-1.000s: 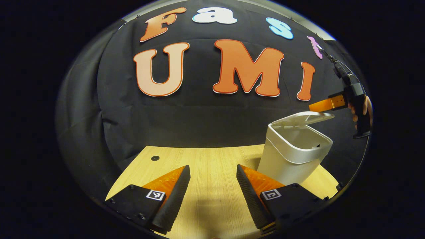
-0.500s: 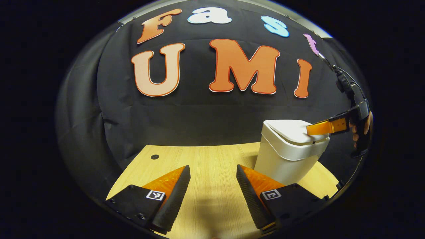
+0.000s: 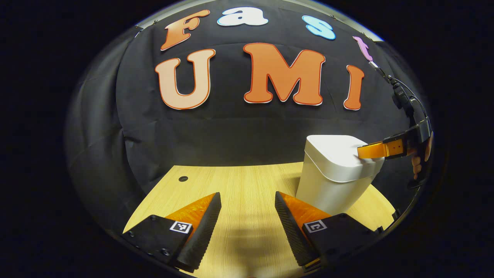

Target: Press the lid of the desktop garbage bin to open it, pick up the crumpled paper on the desktop and throw it into the bin, then pick up the pop can on the desktop and drop it into the bin, and finally close the garbage bin lid.

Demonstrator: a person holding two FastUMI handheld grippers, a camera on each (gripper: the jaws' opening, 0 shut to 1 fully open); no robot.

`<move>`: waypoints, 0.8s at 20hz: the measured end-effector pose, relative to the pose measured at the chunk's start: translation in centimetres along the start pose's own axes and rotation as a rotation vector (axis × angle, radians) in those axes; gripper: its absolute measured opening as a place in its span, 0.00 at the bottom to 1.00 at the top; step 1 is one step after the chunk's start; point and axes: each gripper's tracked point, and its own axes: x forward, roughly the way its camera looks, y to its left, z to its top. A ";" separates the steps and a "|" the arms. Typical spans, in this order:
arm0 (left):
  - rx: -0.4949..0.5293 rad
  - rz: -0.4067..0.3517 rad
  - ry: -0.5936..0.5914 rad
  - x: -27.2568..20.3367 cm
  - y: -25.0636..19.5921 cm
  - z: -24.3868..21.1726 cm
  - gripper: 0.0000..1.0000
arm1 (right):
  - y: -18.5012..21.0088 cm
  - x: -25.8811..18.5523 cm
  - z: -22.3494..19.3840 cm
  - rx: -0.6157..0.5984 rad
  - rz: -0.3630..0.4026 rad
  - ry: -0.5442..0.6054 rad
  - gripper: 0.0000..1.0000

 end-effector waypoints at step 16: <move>0.044 0.033 -0.246 -1.9 7.9 11.2 0.90 | 3.9 -3.2 4.3 -0.052 -0.030 -0.224 0.63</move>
